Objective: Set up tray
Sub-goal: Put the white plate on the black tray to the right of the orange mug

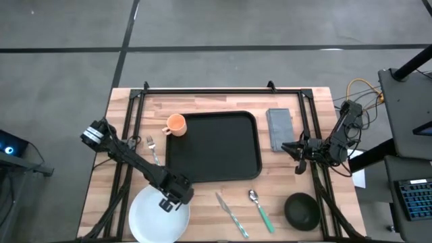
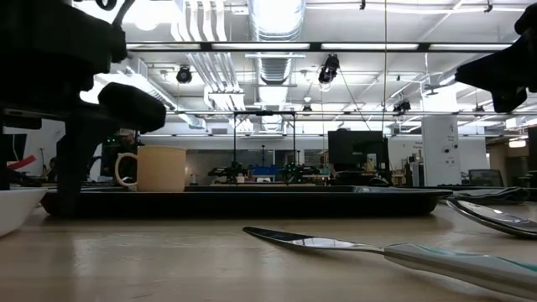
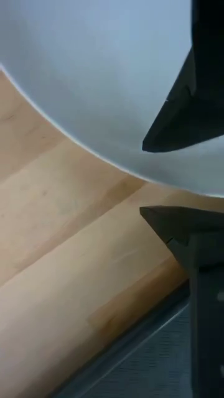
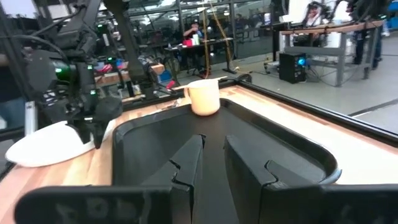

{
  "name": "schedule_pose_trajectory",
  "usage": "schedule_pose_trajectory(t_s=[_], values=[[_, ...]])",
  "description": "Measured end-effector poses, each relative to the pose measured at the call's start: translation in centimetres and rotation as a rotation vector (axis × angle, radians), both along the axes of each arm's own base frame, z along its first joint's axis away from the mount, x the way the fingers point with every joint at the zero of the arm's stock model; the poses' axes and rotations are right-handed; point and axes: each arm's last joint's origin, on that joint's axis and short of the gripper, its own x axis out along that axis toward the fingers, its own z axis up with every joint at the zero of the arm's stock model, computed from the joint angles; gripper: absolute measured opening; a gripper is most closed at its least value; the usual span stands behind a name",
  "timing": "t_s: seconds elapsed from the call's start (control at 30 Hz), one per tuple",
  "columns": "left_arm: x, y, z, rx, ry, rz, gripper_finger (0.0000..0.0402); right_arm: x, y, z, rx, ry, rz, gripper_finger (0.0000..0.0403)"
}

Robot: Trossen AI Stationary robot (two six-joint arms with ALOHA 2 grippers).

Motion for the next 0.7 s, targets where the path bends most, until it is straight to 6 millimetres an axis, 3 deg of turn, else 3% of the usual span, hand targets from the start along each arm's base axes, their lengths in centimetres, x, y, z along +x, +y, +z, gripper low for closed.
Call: schedule_pose_trajectory(t_s=[0.17,0.37,0.53,0.7], values=[[0.4,0.3,-0.4,-0.032,0.020,0.053,0.0018,0.0,0.0,0.0,0.001,-0.001,0.008,0.0059],[1.2,0.6,0.7,-0.142,0.043,0.145,0.0002,0.0,0.0,0.0,0.001,0.000,0.010,0.0059],[2.8,0.6,4.4,-0.202,0.002,0.234,0.0000,0.0,0.0,0.0,-0.002,0.001,0.011,0.0059],[5.0,2.7,8.1,-0.175,-0.058,0.390,0.0001,0.0,0.0,0.0,-0.001,0.001,0.011,0.0059]])
